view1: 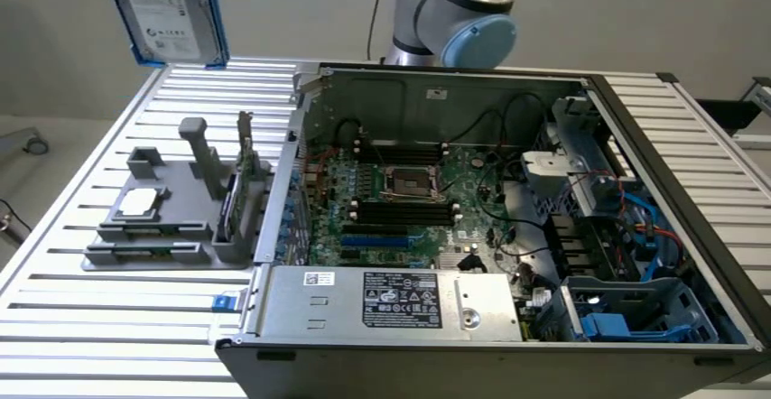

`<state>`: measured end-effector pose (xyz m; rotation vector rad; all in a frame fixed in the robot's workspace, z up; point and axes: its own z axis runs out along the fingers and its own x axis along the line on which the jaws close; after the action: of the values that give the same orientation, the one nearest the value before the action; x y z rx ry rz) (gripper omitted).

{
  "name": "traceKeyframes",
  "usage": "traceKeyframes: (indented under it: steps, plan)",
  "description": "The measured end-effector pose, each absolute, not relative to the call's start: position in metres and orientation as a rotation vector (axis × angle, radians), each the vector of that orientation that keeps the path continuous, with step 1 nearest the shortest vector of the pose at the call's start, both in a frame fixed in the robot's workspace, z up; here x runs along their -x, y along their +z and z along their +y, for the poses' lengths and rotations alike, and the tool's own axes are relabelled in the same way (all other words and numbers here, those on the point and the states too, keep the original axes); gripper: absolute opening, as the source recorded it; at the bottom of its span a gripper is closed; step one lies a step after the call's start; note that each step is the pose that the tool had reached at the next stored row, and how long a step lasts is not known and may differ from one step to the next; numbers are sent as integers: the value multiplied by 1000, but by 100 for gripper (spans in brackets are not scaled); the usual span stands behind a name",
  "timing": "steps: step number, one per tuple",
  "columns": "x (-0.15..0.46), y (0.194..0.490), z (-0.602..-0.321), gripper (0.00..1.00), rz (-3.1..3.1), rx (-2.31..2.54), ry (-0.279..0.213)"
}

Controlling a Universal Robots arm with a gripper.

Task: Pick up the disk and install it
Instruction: 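Pick up the disk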

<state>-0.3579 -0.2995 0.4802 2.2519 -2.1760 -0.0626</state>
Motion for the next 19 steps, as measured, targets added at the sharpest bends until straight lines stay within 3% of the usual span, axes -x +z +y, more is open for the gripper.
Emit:
traceKeyframes:
  steps: [19]
  plan:
    - [271,485,-327,33,-2185,-2262,-84]
